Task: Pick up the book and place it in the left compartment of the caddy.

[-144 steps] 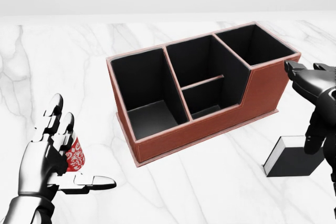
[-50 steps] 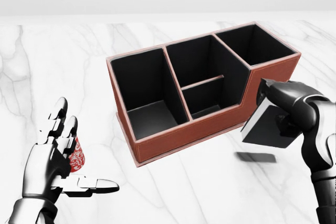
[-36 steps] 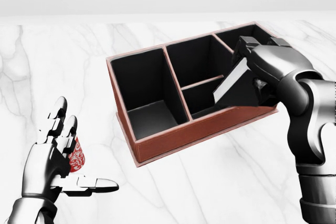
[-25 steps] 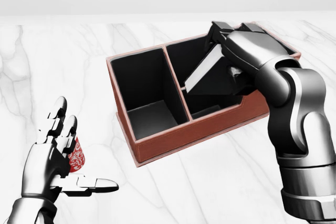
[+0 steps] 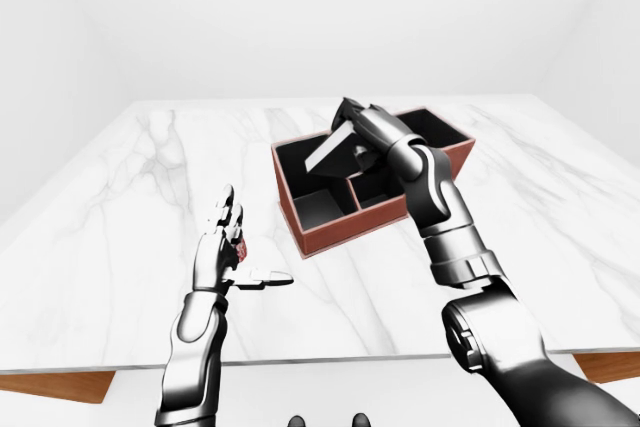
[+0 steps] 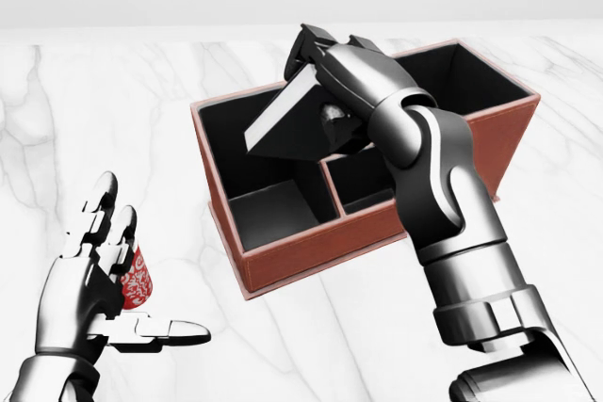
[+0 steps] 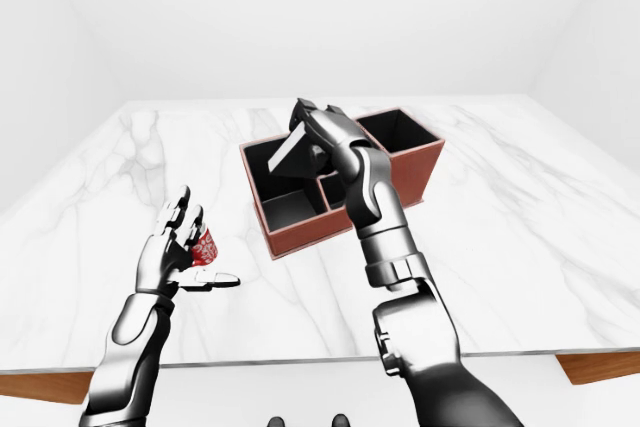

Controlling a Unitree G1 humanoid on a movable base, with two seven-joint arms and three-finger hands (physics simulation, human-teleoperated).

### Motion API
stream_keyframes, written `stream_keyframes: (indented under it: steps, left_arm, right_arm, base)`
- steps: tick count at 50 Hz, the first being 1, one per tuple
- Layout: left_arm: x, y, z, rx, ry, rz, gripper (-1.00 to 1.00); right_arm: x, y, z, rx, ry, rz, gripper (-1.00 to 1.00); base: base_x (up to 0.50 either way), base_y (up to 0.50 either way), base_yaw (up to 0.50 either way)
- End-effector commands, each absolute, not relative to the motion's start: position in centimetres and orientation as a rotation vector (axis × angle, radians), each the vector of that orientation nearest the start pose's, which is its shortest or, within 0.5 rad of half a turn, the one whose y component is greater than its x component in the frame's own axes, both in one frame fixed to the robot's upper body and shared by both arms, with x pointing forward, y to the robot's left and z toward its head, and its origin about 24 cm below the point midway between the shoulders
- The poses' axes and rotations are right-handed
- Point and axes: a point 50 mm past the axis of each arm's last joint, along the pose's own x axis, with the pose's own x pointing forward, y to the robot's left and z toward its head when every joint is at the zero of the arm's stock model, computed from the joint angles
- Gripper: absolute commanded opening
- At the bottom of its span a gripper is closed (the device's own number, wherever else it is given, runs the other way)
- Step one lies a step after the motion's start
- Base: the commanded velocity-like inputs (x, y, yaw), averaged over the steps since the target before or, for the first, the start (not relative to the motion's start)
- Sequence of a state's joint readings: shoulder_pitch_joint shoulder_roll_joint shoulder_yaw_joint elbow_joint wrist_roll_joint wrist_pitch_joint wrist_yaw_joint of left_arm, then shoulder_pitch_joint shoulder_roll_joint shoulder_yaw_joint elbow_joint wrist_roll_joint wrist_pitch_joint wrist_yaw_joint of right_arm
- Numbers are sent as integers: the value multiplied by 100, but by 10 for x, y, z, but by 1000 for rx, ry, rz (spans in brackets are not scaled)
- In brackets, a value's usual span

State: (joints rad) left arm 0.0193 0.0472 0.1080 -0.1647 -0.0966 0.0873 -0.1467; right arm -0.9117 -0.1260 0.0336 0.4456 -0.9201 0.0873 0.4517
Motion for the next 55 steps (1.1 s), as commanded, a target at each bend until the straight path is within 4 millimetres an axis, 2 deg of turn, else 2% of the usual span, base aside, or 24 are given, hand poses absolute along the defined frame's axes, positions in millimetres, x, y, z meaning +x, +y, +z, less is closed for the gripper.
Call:
stream_keyframes:
  steps: [1,11,17,30,42,55]
  left_arm:
    - [248,177,70,-41,-75,-48,100]
    - [246,180,76,-47,-99,-47,100]
    - [245,181,78,-50,-111,-48,100]
    - [244,184,84,-57,-138,-45,100]
    - [242,183,86,-57,-148,-51,100]
    - [245,185,87,-62,-151,-47,100]
  right_arm:
    - [404,-77,191,-1105,-150,274,-100]
    - [416,-71,176,-1096,-56,263,-100]
    - [420,-70,174,-1113,-26,253,-100]
    - [418,-59,165,-1147,-1,281,-100]
    - [415,-46,164,-1158,-10,315,-100]
    - [414,-46,155,-1228,19,332,-100]
  base:
    - [0,0,0]
    - [0,0,0]
    - [0,0,0]
    - [0,0,0]
    - [0,0,0]
    - [0,0,0]
